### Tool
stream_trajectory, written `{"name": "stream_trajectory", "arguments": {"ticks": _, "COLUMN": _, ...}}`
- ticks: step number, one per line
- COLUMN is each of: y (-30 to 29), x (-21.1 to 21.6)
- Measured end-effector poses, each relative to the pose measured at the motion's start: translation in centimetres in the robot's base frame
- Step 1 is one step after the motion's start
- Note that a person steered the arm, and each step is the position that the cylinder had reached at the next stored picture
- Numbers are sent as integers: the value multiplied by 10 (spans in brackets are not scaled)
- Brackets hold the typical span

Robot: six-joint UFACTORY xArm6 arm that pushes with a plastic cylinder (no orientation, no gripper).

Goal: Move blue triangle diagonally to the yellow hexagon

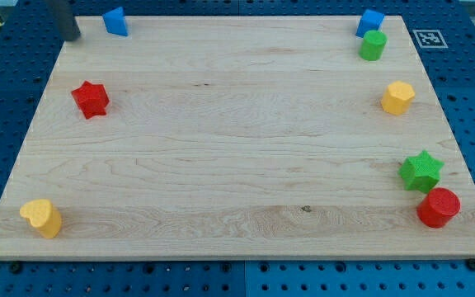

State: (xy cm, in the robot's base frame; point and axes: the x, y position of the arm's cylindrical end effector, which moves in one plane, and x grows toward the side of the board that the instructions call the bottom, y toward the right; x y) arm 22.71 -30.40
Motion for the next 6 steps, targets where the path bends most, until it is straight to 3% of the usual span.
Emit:
{"name": "stream_trajectory", "arguments": {"ticks": 4, "y": 38, "x": -36}}
{"name": "stream_trajectory", "arguments": {"ticks": 6, "y": 126, "x": -16}}
